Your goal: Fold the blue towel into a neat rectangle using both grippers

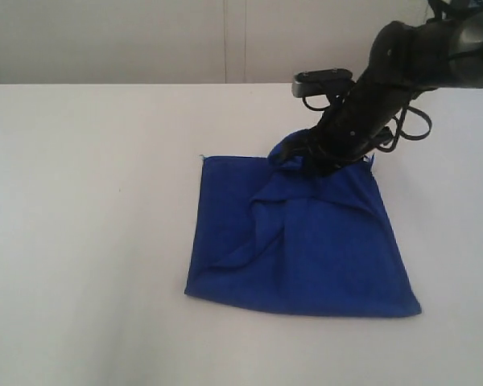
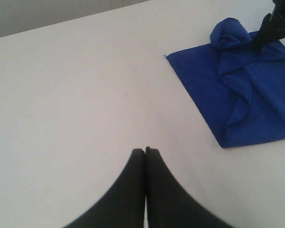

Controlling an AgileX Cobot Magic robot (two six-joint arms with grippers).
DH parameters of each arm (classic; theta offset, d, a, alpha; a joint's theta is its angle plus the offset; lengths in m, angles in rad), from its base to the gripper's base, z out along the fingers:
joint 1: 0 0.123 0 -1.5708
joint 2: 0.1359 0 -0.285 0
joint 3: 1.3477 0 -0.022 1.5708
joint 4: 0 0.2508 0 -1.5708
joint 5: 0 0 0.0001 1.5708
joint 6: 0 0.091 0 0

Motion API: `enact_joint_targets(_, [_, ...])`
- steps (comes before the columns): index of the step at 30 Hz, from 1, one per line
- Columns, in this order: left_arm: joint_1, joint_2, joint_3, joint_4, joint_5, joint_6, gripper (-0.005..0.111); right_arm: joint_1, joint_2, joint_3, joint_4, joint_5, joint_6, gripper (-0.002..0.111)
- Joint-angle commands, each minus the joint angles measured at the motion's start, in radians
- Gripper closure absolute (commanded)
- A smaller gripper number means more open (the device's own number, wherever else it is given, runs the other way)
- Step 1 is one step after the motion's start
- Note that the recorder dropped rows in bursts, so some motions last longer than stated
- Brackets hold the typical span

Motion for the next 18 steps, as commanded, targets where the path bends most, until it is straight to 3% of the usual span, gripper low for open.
enact_joint_targets(1, [-0.007,-0.005,0.005,-0.002,0.004,-0.001,0.107,-0.004,0.029,0.005,-0.006,-0.019,0.022,0.076])
enact_joint_targets(5, [-0.007,-0.005,0.005,-0.002,0.004,-0.001,0.107,-0.004,0.036,0.005,0.005,-0.019,0.022,0.079])
enact_joint_targets(10, [-0.007,-0.005,0.005,-0.002,0.004,-0.001,0.107,0.004,0.009,0.005,0.061,-0.011,0.022,0.108])
enact_joint_targets(18, [-0.007,-0.005,0.005,-0.002,0.004,-0.001,0.107,0.097,-0.089,0.005,0.160,0.018,-0.014,0.108])
